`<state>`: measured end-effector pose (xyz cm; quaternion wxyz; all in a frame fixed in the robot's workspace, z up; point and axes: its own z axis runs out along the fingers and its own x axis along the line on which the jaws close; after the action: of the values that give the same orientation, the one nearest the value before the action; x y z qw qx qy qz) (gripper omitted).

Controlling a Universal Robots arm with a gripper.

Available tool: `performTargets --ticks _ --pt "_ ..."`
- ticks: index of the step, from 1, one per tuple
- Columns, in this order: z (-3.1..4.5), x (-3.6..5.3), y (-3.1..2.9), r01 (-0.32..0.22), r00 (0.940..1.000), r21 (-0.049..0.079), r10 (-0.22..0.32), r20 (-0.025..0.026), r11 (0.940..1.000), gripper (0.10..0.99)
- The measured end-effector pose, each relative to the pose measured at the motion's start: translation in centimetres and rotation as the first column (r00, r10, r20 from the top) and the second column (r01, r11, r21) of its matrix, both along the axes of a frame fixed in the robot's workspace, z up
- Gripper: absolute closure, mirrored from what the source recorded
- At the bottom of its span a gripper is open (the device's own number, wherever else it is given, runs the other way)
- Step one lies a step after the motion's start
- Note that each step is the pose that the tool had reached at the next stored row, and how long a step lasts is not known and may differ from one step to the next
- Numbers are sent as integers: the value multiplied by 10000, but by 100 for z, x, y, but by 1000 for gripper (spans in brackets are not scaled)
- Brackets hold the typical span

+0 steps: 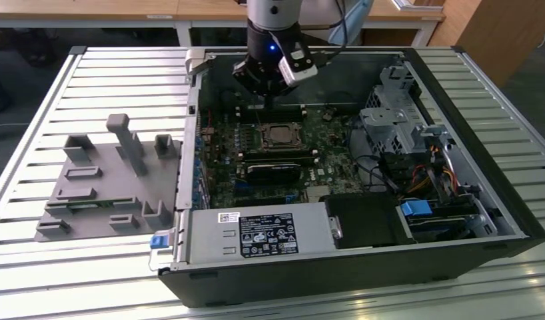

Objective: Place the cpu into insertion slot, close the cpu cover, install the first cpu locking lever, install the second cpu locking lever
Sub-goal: 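Install the first cpu locking lever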

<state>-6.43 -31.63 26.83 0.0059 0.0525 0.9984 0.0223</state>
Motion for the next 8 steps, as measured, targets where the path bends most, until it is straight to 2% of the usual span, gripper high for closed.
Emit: performTargets --ticks 8 --pt "-28 -218 7 0 10000 2 0 38 10000 980"
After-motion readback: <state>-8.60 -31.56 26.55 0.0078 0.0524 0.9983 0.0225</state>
